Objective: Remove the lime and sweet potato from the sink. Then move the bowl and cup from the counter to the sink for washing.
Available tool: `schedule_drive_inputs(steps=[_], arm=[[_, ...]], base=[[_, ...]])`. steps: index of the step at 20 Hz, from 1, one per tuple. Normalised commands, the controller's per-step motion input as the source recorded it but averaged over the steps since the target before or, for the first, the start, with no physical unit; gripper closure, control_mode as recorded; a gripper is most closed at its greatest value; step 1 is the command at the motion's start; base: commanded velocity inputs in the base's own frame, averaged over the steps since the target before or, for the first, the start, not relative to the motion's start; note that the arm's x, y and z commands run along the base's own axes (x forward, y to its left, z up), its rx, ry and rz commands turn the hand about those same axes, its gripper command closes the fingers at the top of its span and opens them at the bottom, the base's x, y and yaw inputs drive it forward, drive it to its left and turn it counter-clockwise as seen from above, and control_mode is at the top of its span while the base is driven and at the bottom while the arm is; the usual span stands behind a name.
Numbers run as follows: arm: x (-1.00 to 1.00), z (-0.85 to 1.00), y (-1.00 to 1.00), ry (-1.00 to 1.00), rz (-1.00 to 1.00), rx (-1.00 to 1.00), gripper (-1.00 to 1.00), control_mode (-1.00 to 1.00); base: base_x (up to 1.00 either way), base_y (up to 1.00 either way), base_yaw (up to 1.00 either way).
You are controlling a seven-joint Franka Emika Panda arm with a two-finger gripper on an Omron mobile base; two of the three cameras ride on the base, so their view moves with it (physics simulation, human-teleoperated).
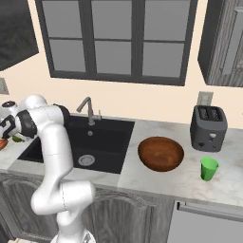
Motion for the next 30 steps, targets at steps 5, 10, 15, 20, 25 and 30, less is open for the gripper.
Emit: schedule_drive_inputs(steps=[5,10,15,20,25,30], arm=[[0.07,-0.05,0.00,0.04,0.00,-0.04,-1.00,-1.00],[0.02,0.00,0.00,0.01,0.00,-0.04,-1.00,-1.00],[-0.10,0.19,-0.01,0.00,0.00,-0.03,-1.00,-1.00],[-0.22,0.23,-0.11,0.00,-0.02,-0.03,-1.00,-1.00],[-0.16,0.24,-0.21,0.00,-0.04,-0.03,-1.00,-1.00],[-0.12,0.15,-0.34,0.00,-0.06,-0.02,-1.00,-1.00]], base=[[0.00,0.00,0.00],[0.00,0.00,0.00],[0.00,0.00,0.00],[0.00,0.00,0.00],[0.00,0.00,0.00],[0.00,0.00,0.00]])
